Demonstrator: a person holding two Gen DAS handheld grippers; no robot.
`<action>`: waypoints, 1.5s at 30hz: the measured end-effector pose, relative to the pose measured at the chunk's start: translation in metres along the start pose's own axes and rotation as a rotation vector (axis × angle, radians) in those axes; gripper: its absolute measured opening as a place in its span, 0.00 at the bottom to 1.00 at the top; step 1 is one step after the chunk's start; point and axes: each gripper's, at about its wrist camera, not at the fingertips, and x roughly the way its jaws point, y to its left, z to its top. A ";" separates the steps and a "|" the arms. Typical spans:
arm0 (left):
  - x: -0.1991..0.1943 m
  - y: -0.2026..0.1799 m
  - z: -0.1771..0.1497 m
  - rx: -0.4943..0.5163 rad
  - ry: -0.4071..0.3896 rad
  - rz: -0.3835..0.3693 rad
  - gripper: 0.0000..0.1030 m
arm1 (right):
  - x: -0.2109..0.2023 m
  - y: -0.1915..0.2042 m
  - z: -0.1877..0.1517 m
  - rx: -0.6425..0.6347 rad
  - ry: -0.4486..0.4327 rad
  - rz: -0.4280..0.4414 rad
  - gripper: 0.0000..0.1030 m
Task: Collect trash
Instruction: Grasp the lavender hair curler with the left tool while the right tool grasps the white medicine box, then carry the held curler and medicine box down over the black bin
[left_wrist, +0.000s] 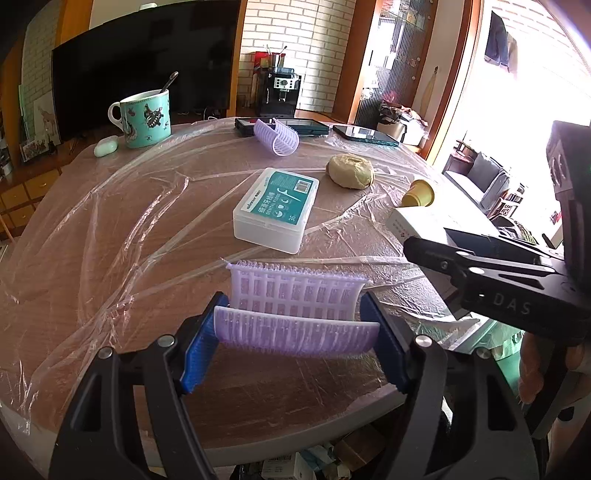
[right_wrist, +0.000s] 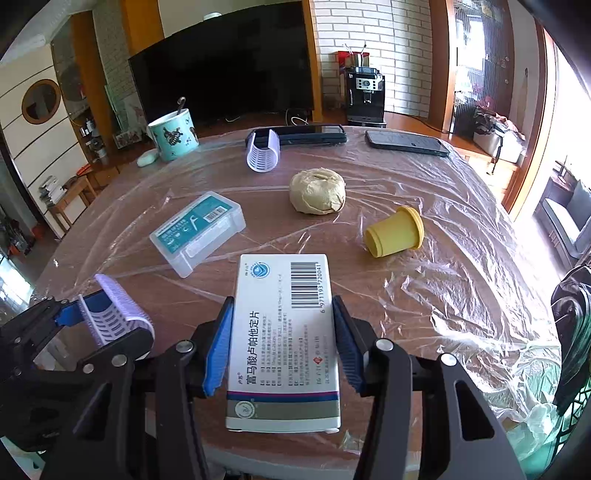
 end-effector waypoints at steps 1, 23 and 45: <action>-0.001 0.000 0.000 0.001 0.000 0.001 0.72 | -0.003 0.000 -0.001 0.000 -0.001 0.011 0.49; -0.045 -0.007 -0.011 0.013 -0.044 -0.031 0.72 | -0.063 -0.002 -0.035 -0.023 -0.034 0.160 0.49; -0.075 -0.024 -0.054 0.062 -0.006 -0.037 0.72 | -0.095 0.004 -0.091 -0.067 0.007 0.231 0.49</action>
